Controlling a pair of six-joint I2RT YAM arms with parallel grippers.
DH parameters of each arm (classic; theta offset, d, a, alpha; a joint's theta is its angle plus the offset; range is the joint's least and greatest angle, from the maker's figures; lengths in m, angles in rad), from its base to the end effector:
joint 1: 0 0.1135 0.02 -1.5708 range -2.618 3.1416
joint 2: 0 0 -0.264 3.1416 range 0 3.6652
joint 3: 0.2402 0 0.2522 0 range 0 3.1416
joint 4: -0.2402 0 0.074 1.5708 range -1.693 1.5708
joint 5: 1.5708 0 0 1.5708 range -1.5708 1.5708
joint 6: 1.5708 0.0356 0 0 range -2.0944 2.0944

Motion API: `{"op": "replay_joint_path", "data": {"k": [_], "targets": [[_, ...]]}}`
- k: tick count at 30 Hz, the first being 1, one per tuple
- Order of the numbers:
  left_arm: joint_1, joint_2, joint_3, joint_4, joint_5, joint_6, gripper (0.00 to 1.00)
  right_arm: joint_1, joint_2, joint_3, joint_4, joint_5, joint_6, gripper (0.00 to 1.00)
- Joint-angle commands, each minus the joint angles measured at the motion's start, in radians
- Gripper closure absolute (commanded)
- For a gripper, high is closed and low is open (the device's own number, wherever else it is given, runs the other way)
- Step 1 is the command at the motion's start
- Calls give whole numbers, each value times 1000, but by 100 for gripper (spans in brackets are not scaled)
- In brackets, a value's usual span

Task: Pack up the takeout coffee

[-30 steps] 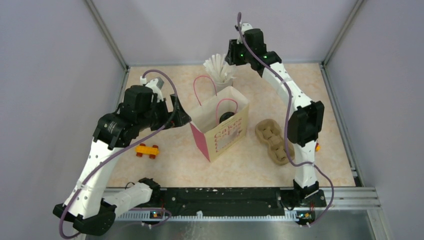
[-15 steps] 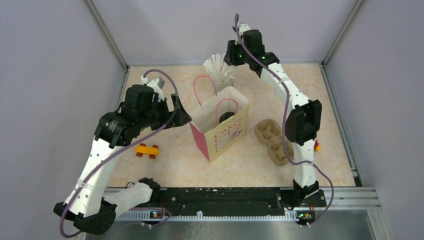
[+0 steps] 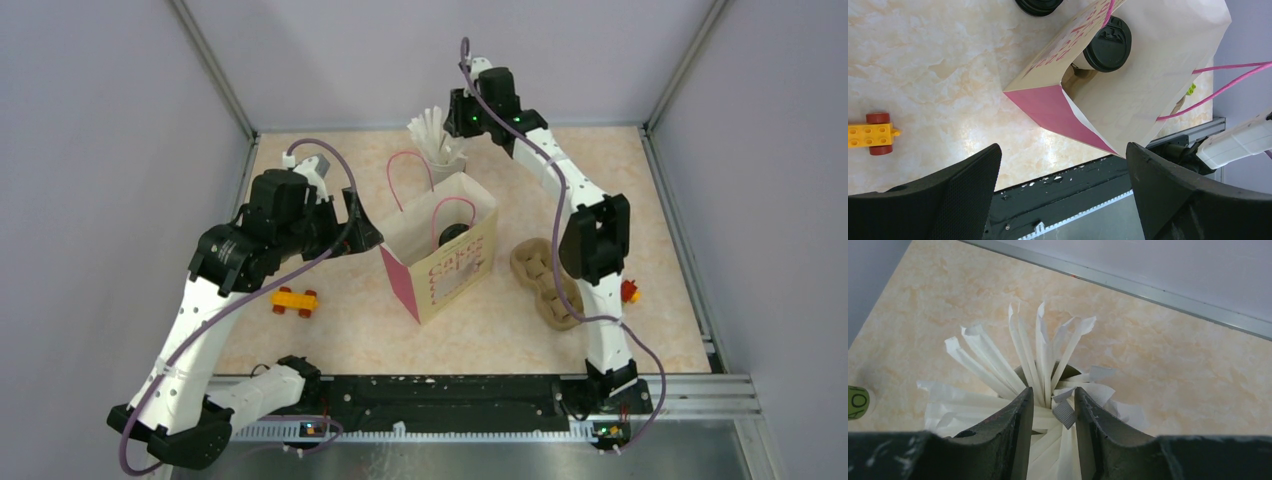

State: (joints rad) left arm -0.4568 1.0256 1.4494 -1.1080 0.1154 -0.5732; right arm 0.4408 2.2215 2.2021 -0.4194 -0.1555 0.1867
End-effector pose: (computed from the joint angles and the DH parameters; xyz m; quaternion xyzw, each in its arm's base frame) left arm 0.1476 -0.0771 0.4255 -0.0278 0.9017 -0.2562 0.3470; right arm 0.4723 0.2289 0.3324 -0.1479 0.8294 0.2274 0.4883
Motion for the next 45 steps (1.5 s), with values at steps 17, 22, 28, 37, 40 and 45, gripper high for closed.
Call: {"op": "replay_joint_path", "data": {"k": [17, 22, 28, 37, 40, 45], "targets": [[5, -12, 12, 27, 17, 16, 1, -1, -104, 161, 2, 5, -40, 93], [5, -27, -14, 40, 29, 13, 1, -1, -151, 160, -24, 26, -59, 93], [4, -39, -29, 47, 43, 13, 1, -2, -180, 115, -52, 34, -79, 89], [5, -43, -7, 25, 50, 13, 1, -2, -159, 79, -75, 25, -61, 94], [5, -54, -9, 14, 42, 10, 1, -2, -158, 84, -72, 18, -71, 99], [4, -68, -16, 12, 38, -5, 1, -2, -168, 115, -75, 23, -78, 99]]}}
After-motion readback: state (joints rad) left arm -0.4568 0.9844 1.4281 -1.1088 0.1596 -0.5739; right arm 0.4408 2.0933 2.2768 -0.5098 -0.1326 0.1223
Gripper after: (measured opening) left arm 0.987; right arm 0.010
